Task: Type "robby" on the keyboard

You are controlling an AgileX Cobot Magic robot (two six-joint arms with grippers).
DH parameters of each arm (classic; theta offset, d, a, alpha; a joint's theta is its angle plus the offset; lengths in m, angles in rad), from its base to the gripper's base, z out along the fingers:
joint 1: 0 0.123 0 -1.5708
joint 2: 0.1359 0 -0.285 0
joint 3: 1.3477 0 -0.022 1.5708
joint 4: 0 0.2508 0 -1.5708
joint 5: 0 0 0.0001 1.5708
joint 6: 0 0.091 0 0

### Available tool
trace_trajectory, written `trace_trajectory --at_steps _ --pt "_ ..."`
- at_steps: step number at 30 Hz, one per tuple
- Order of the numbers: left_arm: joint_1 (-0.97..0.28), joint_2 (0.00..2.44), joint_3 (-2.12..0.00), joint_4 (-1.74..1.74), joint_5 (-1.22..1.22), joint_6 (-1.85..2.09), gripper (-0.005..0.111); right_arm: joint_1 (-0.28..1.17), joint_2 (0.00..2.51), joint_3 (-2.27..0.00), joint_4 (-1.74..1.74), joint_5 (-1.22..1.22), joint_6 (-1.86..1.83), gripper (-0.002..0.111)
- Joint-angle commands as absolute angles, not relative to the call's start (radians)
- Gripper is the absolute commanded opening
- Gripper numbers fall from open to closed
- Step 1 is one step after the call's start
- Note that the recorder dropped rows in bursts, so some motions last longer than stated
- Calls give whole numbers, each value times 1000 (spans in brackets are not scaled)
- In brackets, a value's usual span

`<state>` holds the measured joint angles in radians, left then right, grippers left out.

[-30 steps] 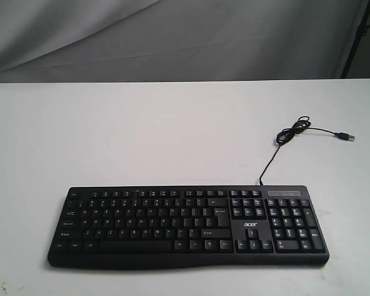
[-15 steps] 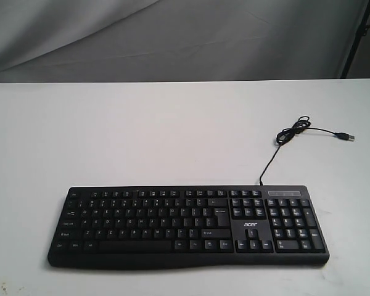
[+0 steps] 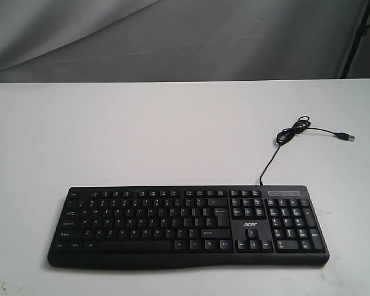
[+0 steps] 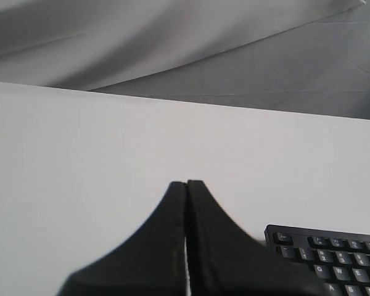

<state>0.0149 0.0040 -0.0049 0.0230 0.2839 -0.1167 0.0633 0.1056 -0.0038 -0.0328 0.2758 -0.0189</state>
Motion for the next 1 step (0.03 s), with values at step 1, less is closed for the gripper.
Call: trace_trajectory --at_steps 1 --pt "11 0 0 14 281 -121 0 58 99 0 -40 274 -19 0"
